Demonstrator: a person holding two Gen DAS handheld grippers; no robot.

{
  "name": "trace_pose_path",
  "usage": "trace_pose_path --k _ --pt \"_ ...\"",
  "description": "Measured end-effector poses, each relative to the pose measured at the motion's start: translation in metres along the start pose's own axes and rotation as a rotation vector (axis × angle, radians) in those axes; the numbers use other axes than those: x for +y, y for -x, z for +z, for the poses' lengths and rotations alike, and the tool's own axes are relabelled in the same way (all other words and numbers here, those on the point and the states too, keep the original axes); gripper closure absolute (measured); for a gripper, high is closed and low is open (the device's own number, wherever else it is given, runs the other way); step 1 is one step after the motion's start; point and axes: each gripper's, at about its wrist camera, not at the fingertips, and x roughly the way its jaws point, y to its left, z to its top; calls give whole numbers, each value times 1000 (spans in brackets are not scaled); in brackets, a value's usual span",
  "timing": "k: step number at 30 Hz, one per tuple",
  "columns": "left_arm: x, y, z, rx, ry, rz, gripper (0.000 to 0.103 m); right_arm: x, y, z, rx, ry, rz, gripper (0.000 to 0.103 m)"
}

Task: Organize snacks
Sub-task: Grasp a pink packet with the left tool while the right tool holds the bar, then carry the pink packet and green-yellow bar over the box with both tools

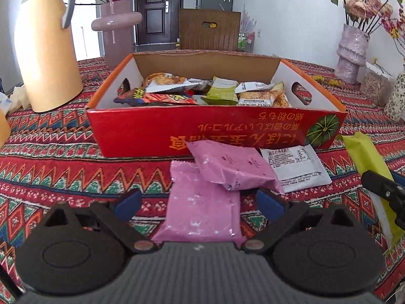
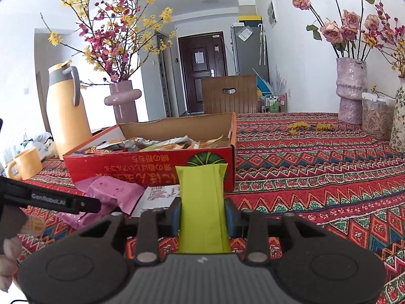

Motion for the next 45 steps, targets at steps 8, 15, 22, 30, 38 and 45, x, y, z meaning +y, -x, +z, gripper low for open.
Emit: trace_pose_path --k 8,15,22,30,38,45 --pt "-9 -11 -1 24 -22 -11 40 -3 -5 -3 8 -13 10 69" --pt "-5 -6 -4 19 -22 -24 40 -2 -6 -4 12 -16 18 69" --pt "10 11 -6 -9 -3 -19 40 4 -3 -1 4 -10 19 69" --pt "29 42 -5 -75 15 -16 40 17 5 7 -14 13 28 69" --pt "41 70 -1 -148 34 -17 40 29 11 14 -31 35 29 69" --pt "41 79 10 -192 30 -24 40 33 11 23 -42 49 27 69"
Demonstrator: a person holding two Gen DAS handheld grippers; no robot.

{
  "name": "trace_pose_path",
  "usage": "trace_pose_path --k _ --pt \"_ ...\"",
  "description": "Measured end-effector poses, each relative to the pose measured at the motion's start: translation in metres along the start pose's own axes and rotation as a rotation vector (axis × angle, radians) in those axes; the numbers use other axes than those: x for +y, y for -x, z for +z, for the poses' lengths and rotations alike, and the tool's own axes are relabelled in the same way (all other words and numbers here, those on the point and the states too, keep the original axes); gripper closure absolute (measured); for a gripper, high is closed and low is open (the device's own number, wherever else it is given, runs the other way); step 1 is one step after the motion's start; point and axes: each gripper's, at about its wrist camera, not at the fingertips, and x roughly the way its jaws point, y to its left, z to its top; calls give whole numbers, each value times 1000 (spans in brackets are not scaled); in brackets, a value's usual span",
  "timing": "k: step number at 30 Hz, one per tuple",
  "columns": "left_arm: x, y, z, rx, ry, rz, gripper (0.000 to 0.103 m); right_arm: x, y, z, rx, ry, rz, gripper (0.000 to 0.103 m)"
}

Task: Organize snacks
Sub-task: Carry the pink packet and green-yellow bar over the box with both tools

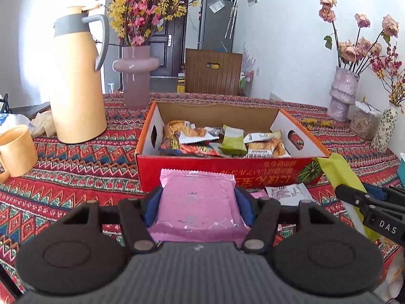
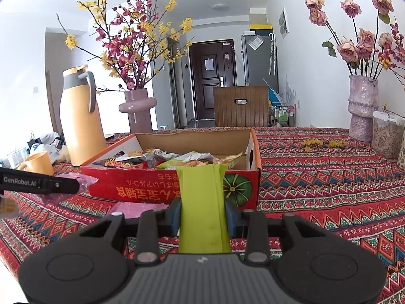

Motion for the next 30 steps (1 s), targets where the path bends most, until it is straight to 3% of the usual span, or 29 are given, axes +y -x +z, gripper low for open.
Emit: trace_pose_path --k 13,30 --pt "-7 -12 35 -61 -7 -13 40 4 -23 35 -38 19 -2 69" --pt "-10 -67 92 -81 -8 -6 40 -4 -89 90 -62 16 -4 69"
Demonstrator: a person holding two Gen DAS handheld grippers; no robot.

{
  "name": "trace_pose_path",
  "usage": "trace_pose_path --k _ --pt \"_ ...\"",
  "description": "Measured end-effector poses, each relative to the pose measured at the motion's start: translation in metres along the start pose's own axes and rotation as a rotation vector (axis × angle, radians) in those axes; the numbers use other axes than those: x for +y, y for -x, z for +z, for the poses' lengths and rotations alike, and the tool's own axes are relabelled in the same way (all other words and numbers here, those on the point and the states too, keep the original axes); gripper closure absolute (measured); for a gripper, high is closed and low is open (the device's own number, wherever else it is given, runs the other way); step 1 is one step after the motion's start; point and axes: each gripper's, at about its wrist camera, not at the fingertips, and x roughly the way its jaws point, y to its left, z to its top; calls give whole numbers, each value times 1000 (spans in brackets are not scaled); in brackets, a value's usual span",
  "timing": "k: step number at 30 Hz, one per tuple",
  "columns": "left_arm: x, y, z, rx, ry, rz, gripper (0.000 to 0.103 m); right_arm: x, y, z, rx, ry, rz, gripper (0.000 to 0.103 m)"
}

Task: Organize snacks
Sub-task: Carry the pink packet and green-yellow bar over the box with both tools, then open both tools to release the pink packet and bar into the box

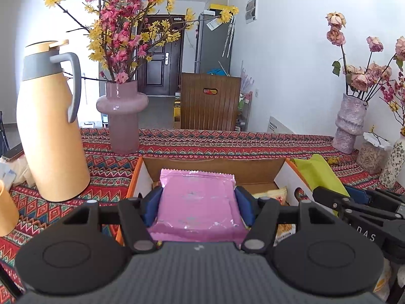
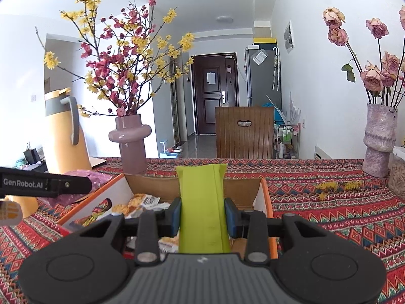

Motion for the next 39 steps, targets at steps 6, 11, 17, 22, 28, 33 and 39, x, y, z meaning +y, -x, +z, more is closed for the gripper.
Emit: trace_pose_path --k 6,11,17,22,28,33,39 --pt "0 -26 11 -10 11 9 40 -7 -30 13 -3 -3 -5 69" --pt "4 -52 7 8 47 -6 40 -14 -54 13 -6 -22 -19 69" --pt "15 -73 -6 28 76 -13 40 -22 -69 3 10 -48 -22 69" --pt "18 -80 -10 46 79 -14 40 -20 -74 -2 24 -45 -6 69" --pt "18 -73 -12 18 89 -2 26 -18 -75 -6 36 -49 3 67" --pt "19 -61 -11 -41 98 26 0 -26 -68 -6 8 -93 -6 25" --pt "19 -56 -11 -57 101 12 0 -28 -65 -8 -10 -111 -10 0"
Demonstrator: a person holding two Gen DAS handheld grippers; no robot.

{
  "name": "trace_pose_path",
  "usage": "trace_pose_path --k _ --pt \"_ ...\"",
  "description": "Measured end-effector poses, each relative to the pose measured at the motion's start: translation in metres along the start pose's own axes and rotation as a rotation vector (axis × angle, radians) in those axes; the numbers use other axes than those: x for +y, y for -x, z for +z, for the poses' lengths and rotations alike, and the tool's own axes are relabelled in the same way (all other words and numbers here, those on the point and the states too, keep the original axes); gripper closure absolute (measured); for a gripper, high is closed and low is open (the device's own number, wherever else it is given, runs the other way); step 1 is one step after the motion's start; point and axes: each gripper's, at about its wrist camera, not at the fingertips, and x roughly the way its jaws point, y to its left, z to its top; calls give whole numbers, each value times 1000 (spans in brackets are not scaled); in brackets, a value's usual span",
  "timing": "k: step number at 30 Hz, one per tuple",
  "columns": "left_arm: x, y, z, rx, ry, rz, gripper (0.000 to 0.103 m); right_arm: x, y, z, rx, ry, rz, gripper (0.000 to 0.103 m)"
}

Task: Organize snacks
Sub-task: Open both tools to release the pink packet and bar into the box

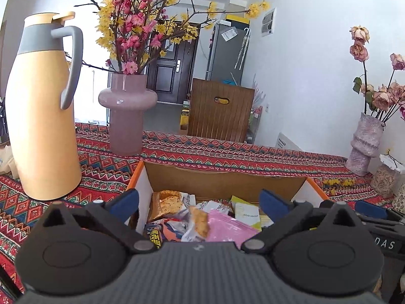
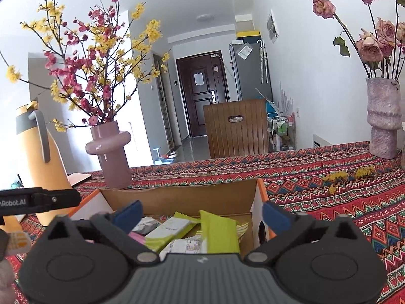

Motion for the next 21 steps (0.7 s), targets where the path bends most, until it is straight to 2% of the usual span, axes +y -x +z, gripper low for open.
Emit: trace_pose_path --k 11,21 --pt "-2 3 1 10 14 10 0 3 1 4 -5 9 9 0" --pt "1 29 7 26 35 -1 0 16 32 16 -21 55 -2 0"
